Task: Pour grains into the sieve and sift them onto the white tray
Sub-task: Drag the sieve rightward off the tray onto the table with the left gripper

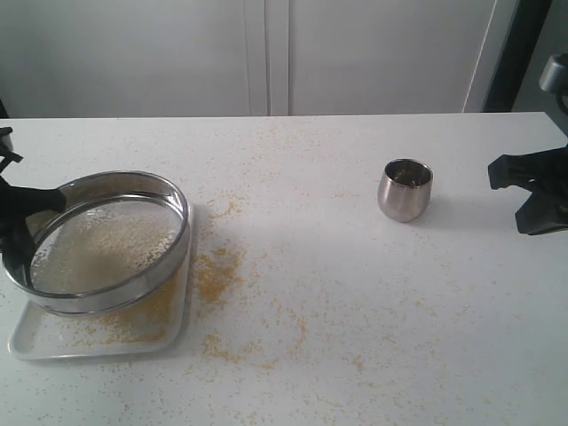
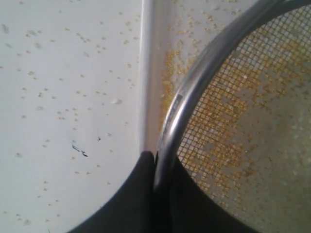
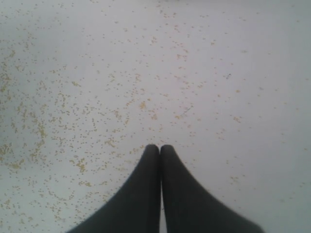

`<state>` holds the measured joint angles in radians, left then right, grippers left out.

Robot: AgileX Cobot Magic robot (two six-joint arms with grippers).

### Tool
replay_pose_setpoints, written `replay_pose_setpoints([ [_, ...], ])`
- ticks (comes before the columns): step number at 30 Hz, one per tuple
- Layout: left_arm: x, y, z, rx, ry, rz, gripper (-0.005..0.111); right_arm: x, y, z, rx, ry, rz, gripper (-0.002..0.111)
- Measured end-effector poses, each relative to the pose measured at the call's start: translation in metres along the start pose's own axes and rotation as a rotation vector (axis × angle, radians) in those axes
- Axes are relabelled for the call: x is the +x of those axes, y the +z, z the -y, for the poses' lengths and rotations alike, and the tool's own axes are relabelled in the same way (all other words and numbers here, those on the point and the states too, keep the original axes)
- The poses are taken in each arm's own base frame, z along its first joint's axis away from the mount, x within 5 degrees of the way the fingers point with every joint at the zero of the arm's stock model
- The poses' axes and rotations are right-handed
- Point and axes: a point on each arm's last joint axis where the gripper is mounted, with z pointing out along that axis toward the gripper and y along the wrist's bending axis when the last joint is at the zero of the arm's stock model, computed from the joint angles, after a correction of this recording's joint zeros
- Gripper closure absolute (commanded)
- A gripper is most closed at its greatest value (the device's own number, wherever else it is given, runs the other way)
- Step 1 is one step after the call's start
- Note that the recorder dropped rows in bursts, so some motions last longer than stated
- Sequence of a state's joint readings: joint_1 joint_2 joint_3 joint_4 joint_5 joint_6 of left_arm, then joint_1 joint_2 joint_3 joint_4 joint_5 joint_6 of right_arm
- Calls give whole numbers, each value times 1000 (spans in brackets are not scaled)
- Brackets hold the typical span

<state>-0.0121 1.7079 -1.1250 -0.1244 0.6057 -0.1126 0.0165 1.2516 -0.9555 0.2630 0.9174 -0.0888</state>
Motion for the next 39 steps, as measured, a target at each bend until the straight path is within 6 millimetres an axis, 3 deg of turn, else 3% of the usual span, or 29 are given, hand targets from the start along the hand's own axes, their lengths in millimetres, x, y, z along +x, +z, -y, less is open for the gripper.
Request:
replay_pose_setpoints([
  [11, 10, 7, 64, 52, 232, 23, 107, 0, 0, 0, 0, 0, 0, 108],
  [23, 8, 7, 108, 91, 374, 8, 107, 0, 0, 0, 0, 0, 0, 108],
  [39, 6, 29, 171, 130, 503, -43, 107, 0, 0, 0, 0, 0, 0, 108],
])
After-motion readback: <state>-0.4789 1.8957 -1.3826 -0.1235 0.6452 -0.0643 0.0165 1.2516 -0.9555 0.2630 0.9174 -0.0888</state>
